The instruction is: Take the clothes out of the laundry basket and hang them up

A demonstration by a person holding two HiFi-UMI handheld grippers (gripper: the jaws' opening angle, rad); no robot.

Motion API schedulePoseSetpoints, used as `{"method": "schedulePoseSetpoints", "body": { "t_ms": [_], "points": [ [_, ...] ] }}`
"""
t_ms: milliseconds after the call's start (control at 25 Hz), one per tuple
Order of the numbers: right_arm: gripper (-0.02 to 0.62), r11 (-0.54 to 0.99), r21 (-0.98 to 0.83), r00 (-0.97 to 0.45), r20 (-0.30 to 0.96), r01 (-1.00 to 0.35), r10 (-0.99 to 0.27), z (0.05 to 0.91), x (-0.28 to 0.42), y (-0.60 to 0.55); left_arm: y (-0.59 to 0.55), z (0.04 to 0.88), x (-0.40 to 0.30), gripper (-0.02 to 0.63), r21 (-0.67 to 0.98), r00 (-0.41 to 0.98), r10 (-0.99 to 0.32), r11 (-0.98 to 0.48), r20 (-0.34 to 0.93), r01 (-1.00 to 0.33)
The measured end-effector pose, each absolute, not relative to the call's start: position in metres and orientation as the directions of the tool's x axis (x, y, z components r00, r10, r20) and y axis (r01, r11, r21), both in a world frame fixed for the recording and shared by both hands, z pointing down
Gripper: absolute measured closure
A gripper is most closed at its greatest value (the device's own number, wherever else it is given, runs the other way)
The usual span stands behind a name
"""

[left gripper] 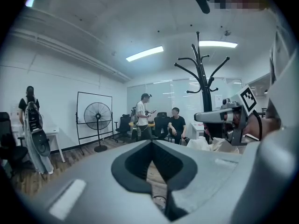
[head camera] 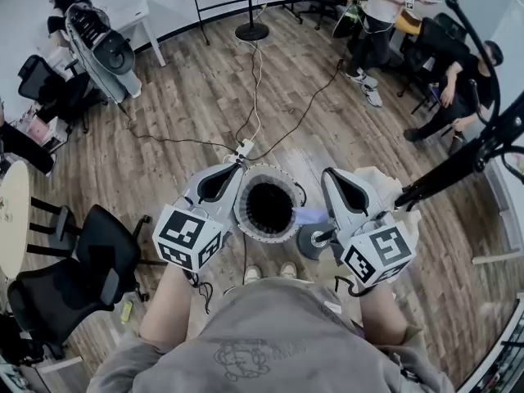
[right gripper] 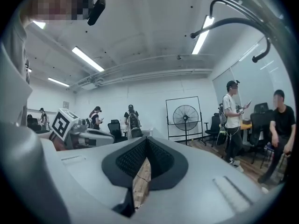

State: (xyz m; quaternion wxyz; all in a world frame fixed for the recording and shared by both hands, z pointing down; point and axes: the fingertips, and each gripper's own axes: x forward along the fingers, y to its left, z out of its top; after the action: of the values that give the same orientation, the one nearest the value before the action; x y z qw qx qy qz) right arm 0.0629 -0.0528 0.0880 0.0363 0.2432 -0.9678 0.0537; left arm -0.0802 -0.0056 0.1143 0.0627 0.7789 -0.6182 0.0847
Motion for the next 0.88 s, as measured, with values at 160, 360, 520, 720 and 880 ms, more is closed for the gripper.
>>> {"method": "schedulePoseSetpoints", "body": {
  "t_ms": [160, 360, 520, 720, 880],
  "points": [
    [0.569, 0.896, -0.103, -0.901, 0.092, -0.431, -0.423, 0.089, 0.047, -0.047, 0.011, 0.106, -0.096, 0.604, -0.002, 0.176, -0.967, -0.179, 0.186, -0.984],
    [0.569, 0.912, -0.157, -0.925, 0.092, -0.378, -0.368, 0.088, 0.034, -0.039, 0.023, 0.106, -0.112, 0.604, 0.015, 0.139, -0.972, -0.138, 0.191, -0.99],
    [0.569, 0.935, -0.149, -0.946, 0.098, -0.321, -0.309, 0.085, 0.019, -0.035, 0.027, 0.106, -0.122, 0.604, 0.013, 0.099, -0.974, -0.099, 0.204, -0.995],
    [0.569, 0.951, -0.11, -0.954, 0.106, -0.29, -0.279, 0.08, 0.01, -0.027, 0.033, 0.109, -0.125, 0.604, 0.01, 0.084, -0.973, -0.084, 0.214, -0.996],
    [0.569, 0.952, -0.081, -0.952, 0.117, -0.294, -0.284, 0.084, 0.01, -0.026, 0.033, 0.113, -0.128, 0.604, 0.002, 0.071, -0.974, -0.072, 0.217, -0.997]
  ]
}}
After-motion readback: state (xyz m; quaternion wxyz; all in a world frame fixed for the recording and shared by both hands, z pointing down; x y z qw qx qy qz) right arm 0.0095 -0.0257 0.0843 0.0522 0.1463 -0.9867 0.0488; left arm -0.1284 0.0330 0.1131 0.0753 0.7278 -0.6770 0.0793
